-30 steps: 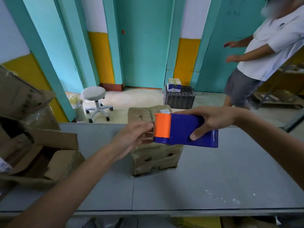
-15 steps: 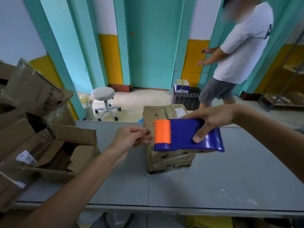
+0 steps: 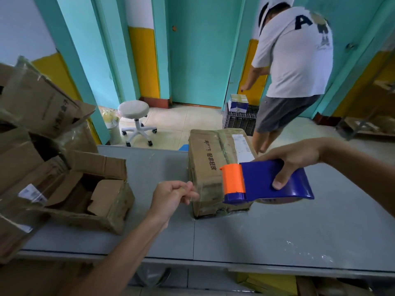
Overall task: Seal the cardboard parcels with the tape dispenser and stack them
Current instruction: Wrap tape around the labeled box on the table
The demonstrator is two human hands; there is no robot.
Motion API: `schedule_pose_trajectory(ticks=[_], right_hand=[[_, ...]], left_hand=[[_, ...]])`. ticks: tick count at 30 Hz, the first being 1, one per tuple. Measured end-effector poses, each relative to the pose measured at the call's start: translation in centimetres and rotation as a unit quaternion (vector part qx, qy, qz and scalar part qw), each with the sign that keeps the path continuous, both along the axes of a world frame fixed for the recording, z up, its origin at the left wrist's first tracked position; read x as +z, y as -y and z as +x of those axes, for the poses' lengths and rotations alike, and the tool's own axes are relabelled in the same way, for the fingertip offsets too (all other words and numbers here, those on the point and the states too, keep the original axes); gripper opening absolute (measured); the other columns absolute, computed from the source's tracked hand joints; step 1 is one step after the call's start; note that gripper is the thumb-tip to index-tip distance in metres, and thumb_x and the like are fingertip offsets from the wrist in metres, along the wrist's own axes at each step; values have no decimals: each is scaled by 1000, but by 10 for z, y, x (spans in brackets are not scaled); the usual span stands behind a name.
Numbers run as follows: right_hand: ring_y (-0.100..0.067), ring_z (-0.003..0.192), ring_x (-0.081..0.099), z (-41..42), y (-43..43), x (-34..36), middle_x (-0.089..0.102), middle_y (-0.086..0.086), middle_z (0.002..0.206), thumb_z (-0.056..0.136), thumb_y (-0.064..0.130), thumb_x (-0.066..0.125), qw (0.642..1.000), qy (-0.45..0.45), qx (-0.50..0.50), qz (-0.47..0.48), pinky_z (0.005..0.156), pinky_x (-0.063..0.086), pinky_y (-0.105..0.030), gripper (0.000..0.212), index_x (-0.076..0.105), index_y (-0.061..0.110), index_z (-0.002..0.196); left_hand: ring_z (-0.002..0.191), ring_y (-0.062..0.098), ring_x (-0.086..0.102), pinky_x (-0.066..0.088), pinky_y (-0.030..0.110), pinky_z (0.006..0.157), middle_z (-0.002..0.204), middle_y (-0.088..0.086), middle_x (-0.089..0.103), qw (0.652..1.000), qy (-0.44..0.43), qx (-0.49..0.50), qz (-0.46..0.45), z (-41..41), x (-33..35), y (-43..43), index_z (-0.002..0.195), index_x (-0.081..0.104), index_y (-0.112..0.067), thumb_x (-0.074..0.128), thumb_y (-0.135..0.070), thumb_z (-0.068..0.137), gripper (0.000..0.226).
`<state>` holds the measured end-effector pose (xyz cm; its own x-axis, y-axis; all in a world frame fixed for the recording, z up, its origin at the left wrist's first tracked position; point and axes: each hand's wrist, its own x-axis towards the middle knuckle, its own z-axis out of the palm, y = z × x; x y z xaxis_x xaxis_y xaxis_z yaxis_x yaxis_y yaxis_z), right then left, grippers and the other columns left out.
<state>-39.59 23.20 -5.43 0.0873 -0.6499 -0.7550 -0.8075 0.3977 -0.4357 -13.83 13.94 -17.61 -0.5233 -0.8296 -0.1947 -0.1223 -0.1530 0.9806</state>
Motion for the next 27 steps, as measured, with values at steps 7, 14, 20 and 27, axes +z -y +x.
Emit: schedule_pose_trajectory(ticks=[7, 14, 20, 27], right_hand=[[-12, 99, 65, -20, -1, 2, 67, 12, 106, 49, 48, 78, 999, -49, -4, 14, 85, 54, -30, 73, 52, 36, 116], [-14, 101, 63, -22, 12, 15, 64, 9, 111, 57, 40, 75, 993, -106, 8, 43, 89, 53, -32, 67, 49, 34, 119], [-15, 105, 61, -16, 19, 3, 62, 7, 117, 68, 37, 79, 989, -125, 30, 66, 96, 50, -35, 67, 47, 30, 126], [-15, 102, 62, -19, 30, -8, 63, 9, 111, 64, 39, 78, 989, -121, 25, 77, 91, 52, -32, 69, 48, 29, 125]], left_hand=[[53, 12, 56, 48, 22, 60, 60, -1, 70, 996, 65, 22, -63, 7, -2, 14, 67, 67, -13, 57, -13, 90, 25], [58, 17, 61, 46, 24, 63, 63, -3, 71, 993, 95, 19, -66, -4, 0, 16, 69, 70, -16, 63, -22, 87, 21], [46, 5, 56, 47, 14, 57, 63, -5, 71, 988, 138, 20, -73, -7, -13, 12, 70, 71, -16, 61, -23, 89, 22], [45, 6, 60, 52, 24, 55, 56, -14, 66, 955, 211, 64, -197, -17, -33, 2, 68, 67, -32, 56, -38, 90, 26]])
